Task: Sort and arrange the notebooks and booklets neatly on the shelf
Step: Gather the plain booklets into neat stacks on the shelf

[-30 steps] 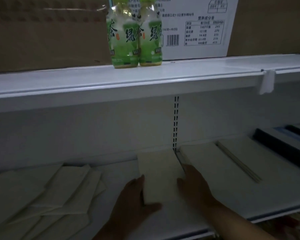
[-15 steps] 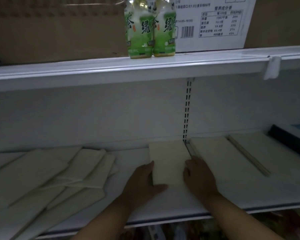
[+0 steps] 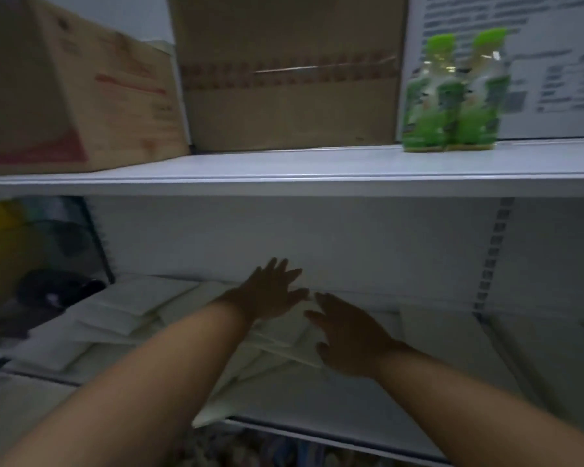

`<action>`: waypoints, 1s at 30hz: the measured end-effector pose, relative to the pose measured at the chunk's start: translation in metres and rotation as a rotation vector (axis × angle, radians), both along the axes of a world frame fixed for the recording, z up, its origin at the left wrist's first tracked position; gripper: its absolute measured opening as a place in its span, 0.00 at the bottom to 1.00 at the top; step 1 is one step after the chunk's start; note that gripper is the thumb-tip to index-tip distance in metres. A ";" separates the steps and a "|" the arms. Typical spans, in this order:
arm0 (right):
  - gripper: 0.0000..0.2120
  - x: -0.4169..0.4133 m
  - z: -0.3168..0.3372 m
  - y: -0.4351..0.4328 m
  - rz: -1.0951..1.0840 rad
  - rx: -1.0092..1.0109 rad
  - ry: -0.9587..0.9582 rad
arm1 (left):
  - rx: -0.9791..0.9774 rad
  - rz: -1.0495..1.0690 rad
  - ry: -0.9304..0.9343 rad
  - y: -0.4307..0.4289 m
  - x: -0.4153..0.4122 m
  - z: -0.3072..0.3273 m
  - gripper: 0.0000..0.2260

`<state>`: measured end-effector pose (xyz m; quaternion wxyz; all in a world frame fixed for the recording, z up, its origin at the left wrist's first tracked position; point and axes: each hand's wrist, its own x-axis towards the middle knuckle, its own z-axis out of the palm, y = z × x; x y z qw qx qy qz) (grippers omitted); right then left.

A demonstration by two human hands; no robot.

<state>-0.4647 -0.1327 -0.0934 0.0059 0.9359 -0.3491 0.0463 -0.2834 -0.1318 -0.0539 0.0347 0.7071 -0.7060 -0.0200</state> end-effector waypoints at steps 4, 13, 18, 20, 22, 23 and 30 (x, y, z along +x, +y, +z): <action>0.31 0.083 -0.004 0.017 0.141 0.040 0.017 | 0.016 0.187 -0.106 0.045 0.115 -0.001 0.27; 0.38 0.218 -0.014 0.041 -0.096 0.225 0.139 | 0.182 0.311 0.117 0.108 0.258 -0.021 0.26; 0.26 0.218 -0.004 0.042 -0.172 0.231 0.147 | 0.150 0.242 0.269 0.107 0.282 -0.017 0.23; 0.23 0.209 0.003 0.039 -0.247 0.172 0.037 | 0.104 0.199 0.284 0.103 0.289 -0.015 0.21; 0.20 0.198 0.011 0.040 -0.337 -0.010 -0.023 | 0.084 0.157 0.265 0.097 0.293 -0.012 0.19; 0.18 0.192 0.016 0.041 -0.382 -0.120 -0.025 | 0.083 0.146 0.272 0.095 0.294 -0.011 0.19; 0.17 0.220 0.059 0.058 -0.463 -0.302 -0.091 | 0.071 0.201 0.513 0.087 0.299 -0.007 0.25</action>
